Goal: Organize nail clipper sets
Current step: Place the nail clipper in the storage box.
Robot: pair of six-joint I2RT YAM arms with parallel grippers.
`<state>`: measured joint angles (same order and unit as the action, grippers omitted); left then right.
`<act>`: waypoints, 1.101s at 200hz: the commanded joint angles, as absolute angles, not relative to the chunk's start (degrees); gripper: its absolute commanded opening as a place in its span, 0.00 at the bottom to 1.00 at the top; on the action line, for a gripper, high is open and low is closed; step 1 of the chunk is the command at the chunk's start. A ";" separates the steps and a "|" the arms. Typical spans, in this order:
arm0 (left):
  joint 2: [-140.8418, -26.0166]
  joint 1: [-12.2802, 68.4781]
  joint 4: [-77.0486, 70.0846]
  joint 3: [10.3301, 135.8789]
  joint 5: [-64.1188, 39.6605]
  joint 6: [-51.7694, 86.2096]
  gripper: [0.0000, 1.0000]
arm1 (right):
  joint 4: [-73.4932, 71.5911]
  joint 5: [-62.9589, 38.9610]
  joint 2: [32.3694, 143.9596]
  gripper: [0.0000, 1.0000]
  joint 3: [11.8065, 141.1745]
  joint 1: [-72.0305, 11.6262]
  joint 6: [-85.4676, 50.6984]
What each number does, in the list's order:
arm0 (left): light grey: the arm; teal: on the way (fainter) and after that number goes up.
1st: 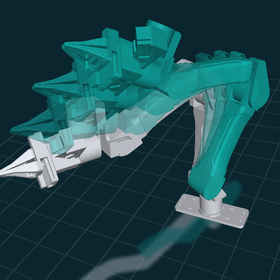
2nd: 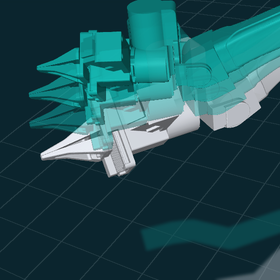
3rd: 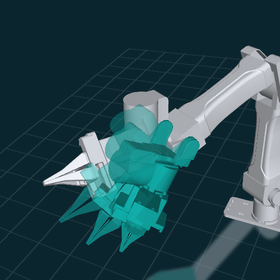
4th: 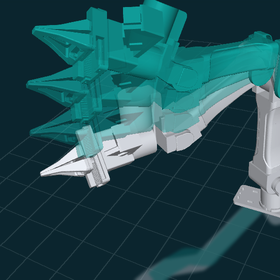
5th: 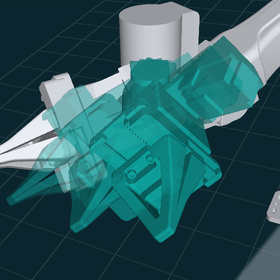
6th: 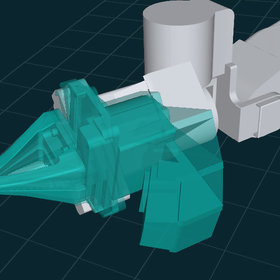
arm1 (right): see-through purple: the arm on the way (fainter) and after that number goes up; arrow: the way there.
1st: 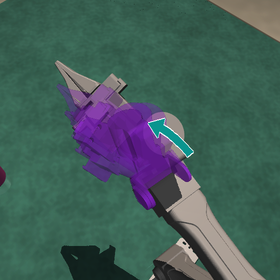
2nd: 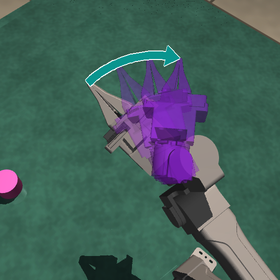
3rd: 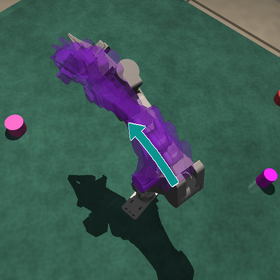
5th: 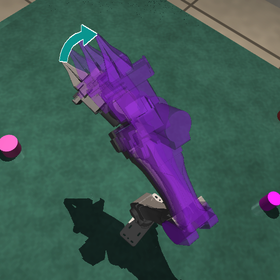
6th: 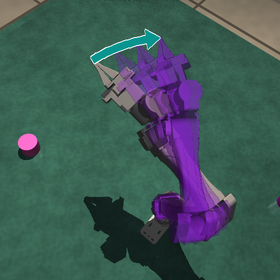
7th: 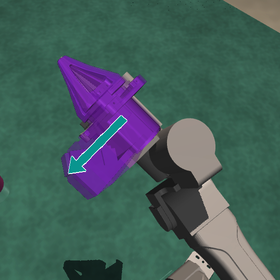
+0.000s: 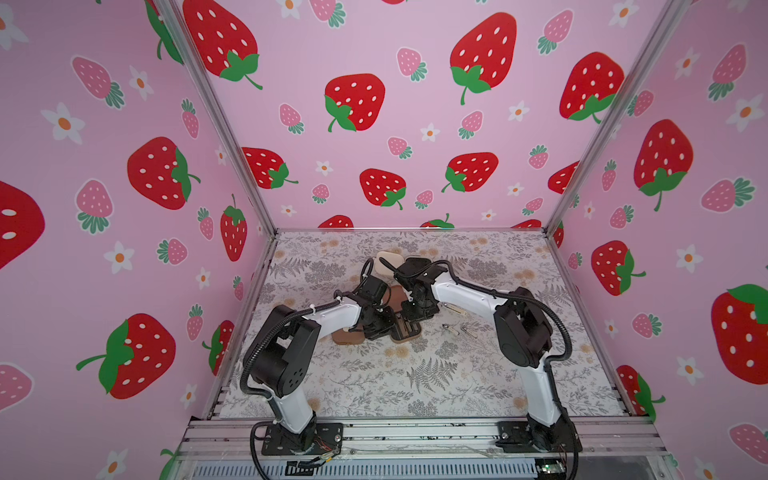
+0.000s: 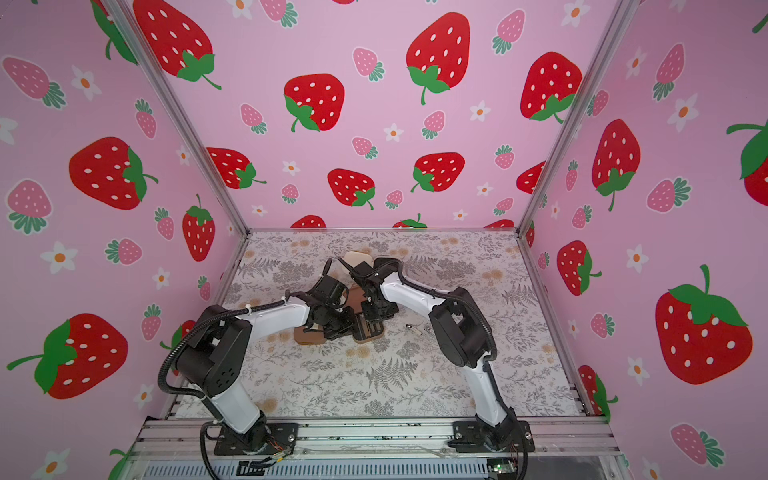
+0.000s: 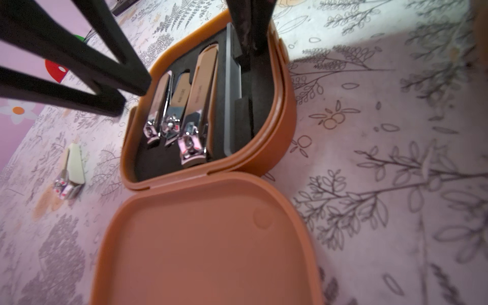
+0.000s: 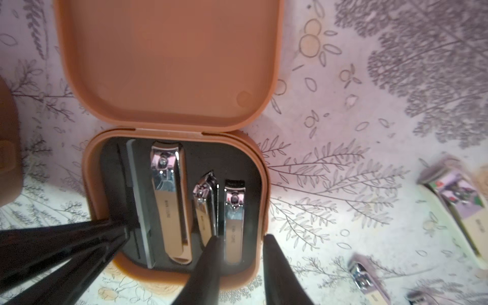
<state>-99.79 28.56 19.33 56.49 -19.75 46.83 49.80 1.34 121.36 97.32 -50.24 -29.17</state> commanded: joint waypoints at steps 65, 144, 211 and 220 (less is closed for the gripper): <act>-100.46 28.65 21.72 57.30 -18.99 47.11 0.00 | 50.07 -0.04 120.83 0.41 95.62 -50.10 -29.06; -100.90 28.65 21.76 57.30 -18.92 47.09 0.00 | 48.89 -1.27 123.97 0.41 95.89 -50.02 -29.23; -101.07 28.65 21.73 57.22 -18.98 46.93 0.00 | 48.16 -1.05 126.64 0.33 95.89 -49.97 -29.36; -101.16 28.65 21.76 57.22 -18.94 46.97 0.00 | 48.10 -1.14 126.91 0.32 95.89 -49.93 -29.34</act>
<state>-99.83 28.56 19.35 56.49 -19.77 46.78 48.03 -1.58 124.25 96.14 -49.89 -28.86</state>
